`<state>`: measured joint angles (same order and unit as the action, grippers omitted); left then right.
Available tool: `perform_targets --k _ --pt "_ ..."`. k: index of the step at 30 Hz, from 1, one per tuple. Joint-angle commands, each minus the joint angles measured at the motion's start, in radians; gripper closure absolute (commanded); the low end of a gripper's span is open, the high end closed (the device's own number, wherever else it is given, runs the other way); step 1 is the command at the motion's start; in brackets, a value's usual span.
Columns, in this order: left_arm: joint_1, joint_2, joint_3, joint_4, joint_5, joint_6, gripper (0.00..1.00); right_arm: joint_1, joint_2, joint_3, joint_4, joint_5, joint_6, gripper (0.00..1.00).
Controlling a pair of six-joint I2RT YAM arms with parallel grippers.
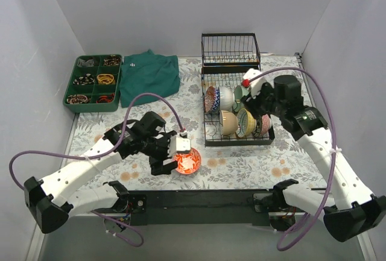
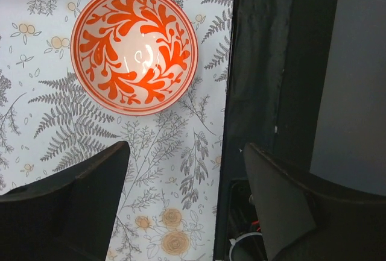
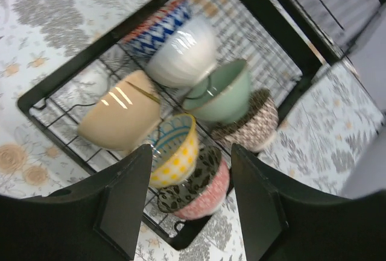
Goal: Load the bowls into the dish rack
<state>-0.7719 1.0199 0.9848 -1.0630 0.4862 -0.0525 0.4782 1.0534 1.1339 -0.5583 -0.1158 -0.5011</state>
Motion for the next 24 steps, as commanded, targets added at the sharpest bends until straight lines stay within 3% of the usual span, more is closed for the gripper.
perform_targets --k 1,8,16,24 --pt "-0.093 0.034 -0.043 0.138 -0.138 -0.011 0.27 -0.162 -0.102 -0.020 0.026 -0.050 0.127 0.36" --pt "-0.303 0.097 -0.138 0.297 -0.329 0.008 0.33 -0.364 -0.243 -0.149 0.024 -0.130 0.223 0.36" --pt "-0.352 0.206 -0.158 0.440 -0.426 0.042 0.43 -0.467 -0.331 -0.224 0.020 -0.176 0.265 0.37" --pt "-0.386 0.259 -0.161 0.448 -0.391 0.046 0.51 -0.510 -0.351 -0.246 0.020 -0.171 0.259 0.37"
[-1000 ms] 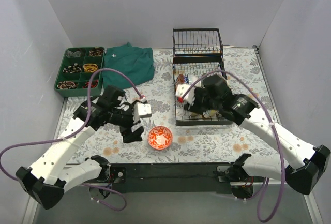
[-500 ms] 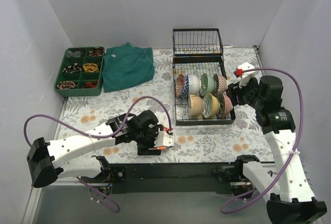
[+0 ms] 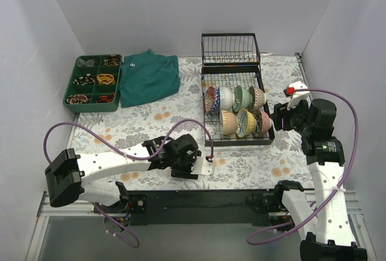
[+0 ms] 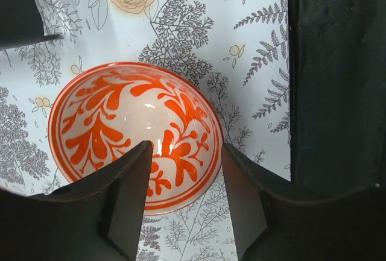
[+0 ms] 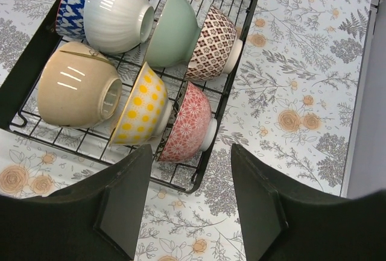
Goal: Load the bowls into the dish rack
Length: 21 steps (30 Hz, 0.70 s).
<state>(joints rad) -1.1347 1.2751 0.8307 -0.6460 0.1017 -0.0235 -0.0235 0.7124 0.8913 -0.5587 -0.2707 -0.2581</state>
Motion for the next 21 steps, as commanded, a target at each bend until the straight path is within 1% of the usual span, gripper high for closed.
perform_targets --k 1,7,10,13,15,17,19,21 --pt "-0.031 0.009 -0.008 0.031 -0.004 0.016 0.52 -0.009 -0.011 -0.003 0.022 -0.016 0.013 0.37" --pt "-0.046 0.032 -0.010 0.032 0.009 0.010 0.55 -0.010 -0.025 -0.023 0.023 -0.013 0.011 0.37" --pt "-0.056 0.041 0.013 0.028 0.003 -0.009 0.55 -0.012 -0.034 -0.032 0.023 -0.013 0.013 0.37" --pt "-0.059 0.052 0.030 0.025 -0.013 -0.021 0.52 -0.013 -0.045 -0.048 0.023 -0.013 0.017 0.37" --pt "-0.060 0.056 0.042 0.032 -0.040 -0.032 0.46 -0.013 -0.053 -0.055 0.022 -0.015 0.019 0.37" --pt "-0.062 0.064 0.082 0.039 -0.101 -0.061 0.43 -0.015 -0.056 -0.057 0.020 -0.013 0.019 0.37" --pt "-0.062 0.072 0.116 0.042 -0.175 -0.072 0.42 -0.016 -0.065 -0.063 0.020 -0.009 0.017 0.37" --pt "-0.062 0.076 0.152 0.040 -0.206 -0.075 0.42 -0.018 -0.073 -0.078 0.022 -0.010 0.019 0.37"
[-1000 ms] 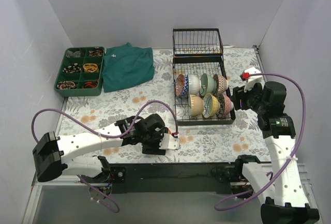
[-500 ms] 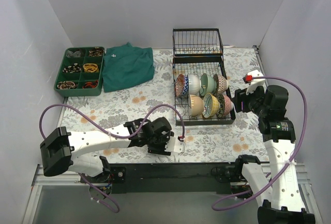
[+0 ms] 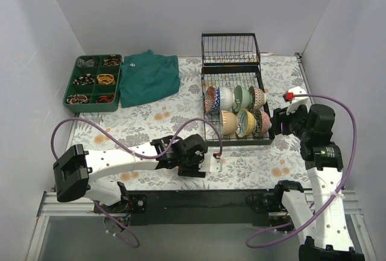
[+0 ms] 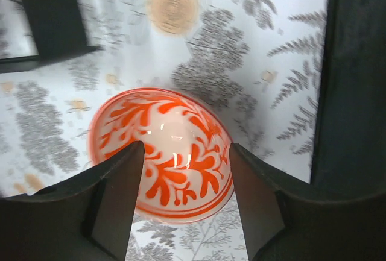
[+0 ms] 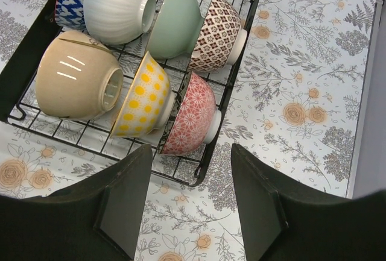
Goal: Load the bowls into the dish rack
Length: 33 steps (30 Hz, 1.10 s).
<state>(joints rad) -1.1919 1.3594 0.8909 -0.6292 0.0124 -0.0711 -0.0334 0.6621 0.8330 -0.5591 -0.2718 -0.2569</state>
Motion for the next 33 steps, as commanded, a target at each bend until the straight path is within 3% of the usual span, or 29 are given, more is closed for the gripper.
perform_targets --k 1,12,23,33 --pt "-0.005 -0.003 0.101 0.022 -0.124 -0.030 0.42 -0.010 -0.025 -0.026 0.024 -0.010 0.018 0.37" --pt "-0.011 0.023 0.148 -0.069 -0.045 -0.114 0.46 -0.014 -0.035 -0.049 0.033 -0.015 0.015 0.37" --pt "-0.011 0.023 0.065 -0.072 -0.014 -0.205 0.45 -0.016 -0.059 -0.072 0.019 0.002 0.007 0.37" --pt "0.011 0.063 0.049 -0.044 -0.014 -0.193 0.58 -0.016 -0.036 -0.063 0.028 0.003 -0.001 0.37"
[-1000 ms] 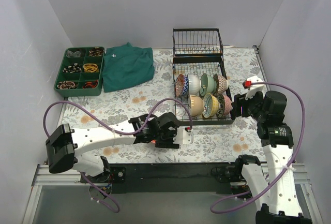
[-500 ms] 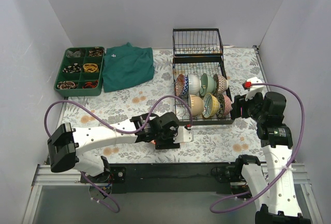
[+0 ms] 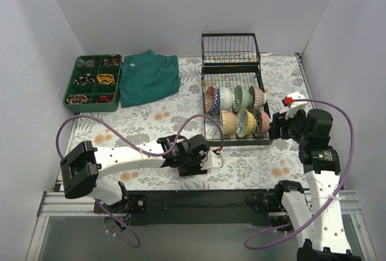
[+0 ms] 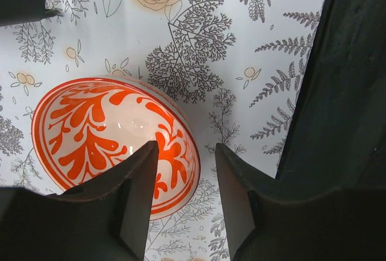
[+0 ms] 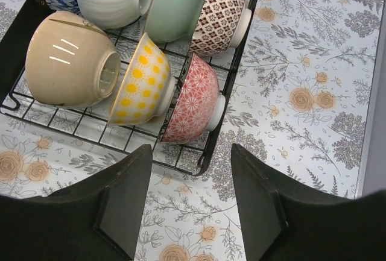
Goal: Load the bowls into the dish rack
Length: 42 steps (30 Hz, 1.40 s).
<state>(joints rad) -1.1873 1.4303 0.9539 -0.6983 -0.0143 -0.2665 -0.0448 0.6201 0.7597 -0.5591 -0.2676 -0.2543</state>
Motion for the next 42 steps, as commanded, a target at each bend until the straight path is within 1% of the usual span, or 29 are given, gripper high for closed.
perform_targets --k 1,3,5,7,8,14,17,18,20,21,22,23,25,26,27,29,30,31,33,34,36,37,38,39,40,41,42 --pt "0.006 -0.008 -0.021 0.031 0.013 0.006 0.59 -0.004 0.009 0.010 0.028 -0.004 -0.003 0.37" --pt "0.006 -0.008 -0.029 0.037 0.010 0.013 0.60 -0.004 0.009 0.010 0.027 -0.001 -0.007 0.37" --pt "0.006 -0.008 -0.038 0.042 0.008 0.018 0.64 -0.004 0.009 0.006 0.028 -0.001 -0.008 0.37" --pt "0.006 -0.008 -0.041 0.042 0.013 0.030 0.72 -0.004 0.007 0.003 0.027 0.001 -0.008 0.37" --pt "0.006 -0.008 -0.043 0.040 0.013 0.036 0.79 -0.004 0.004 -0.002 0.028 0.001 -0.008 0.37" --pt "0.006 -0.010 -0.063 0.059 -0.015 0.058 0.82 -0.004 -0.002 -0.016 0.027 -0.007 0.006 0.37" --pt "0.008 -0.014 -0.070 0.062 -0.021 0.072 0.87 -0.004 -0.002 -0.017 0.024 -0.010 0.007 0.37" --pt "0.008 -0.018 -0.070 0.059 -0.021 0.075 0.90 -0.004 -0.002 -0.017 0.022 -0.010 0.007 0.37" --pt "0.011 -0.021 -0.066 0.046 -0.024 0.084 0.93 -0.004 -0.005 -0.017 0.018 -0.007 0.006 0.37" --pt "0.015 -0.021 -0.049 0.034 -0.024 0.092 0.95 -0.004 -0.006 -0.017 0.016 -0.008 0.007 0.37" --pt "0.021 -0.021 -0.034 0.025 -0.023 0.096 1.00 -0.004 -0.006 -0.017 0.015 -0.007 0.009 0.37" --pt "0.028 -0.021 -0.018 0.004 -0.024 0.098 1.00 -0.004 -0.005 -0.016 0.008 -0.008 0.013 0.37" --pt "0.055 -0.022 0.060 -0.021 -0.013 0.092 1.00 -0.004 0.003 -0.002 -0.001 -0.016 0.018 0.37" --pt "0.066 -0.013 0.093 -0.061 -0.006 0.086 1.00 -0.004 0.018 0.009 -0.013 -0.019 0.023 0.37" --pt "0.090 -0.004 0.191 -0.084 0.002 0.057 1.00 -0.004 0.030 0.021 -0.021 -0.022 0.023 0.38" --pt "0.129 0.030 0.302 -0.159 0.043 0.006 1.00 -0.004 0.068 0.061 -0.025 -0.022 0.010 0.38" --pt "0.167 0.033 0.348 -0.164 0.089 -0.031 1.00 -0.004 0.079 0.073 -0.021 -0.018 -0.012 0.38" --pt "0.181 0.029 0.412 -0.158 0.105 -0.037 1.00 -0.004 0.108 0.082 -0.018 0.001 -0.026 0.38" --pt "0.195 0.010 0.450 -0.101 0.149 -0.036 1.00 -0.004 0.142 0.122 -0.031 0.028 -0.052 0.37" --pt "0.195 0.006 0.485 -0.075 0.166 -0.045 1.00 -0.004 0.157 0.136 -0.041 0.068 -0.069 0.36" --pt "0.202 -0.010 0.511 0.011 0.212 -0.094 1.00 -0.004 0.194 0.164 -0.058 0.097 -0.094 0.36" --pt "0.209 -0.019 0.511 0.048 0.276 -0.155 1.00 -0.004 0.204 0.159 -0.064 0.122 -0.117 0.36" --pt "0.213 -0.034 0.475 0.150 0.312 -0.186 1.00 -0.006 0.207 0.152 -0.065 0.136 -0.125 0.36" --pt "0.228 -0.053 0.441 0.219 0.356 -0.218 1.00 -0.007 0.210 0.135 -0.068 0.146 -0.134 0.36" --pt "0.235 -0.103 0.400 0.393 0.406 -0.264 1.00 -0.013 0.217 0.129 -0.080 0.152 -0.144 0.36" --pt "0.238 -0.129 0.294 0.492 0.430 -0.348 1.00 -0.027 0.224 0.124 -0.087 0.159 -0.151 0.37" --pt "0.245 -0.152 0.251 0.590 0.444 -0.399 1.00 -0.036 0.230 0.127 -0.093 0.160 -0.154 0.36"
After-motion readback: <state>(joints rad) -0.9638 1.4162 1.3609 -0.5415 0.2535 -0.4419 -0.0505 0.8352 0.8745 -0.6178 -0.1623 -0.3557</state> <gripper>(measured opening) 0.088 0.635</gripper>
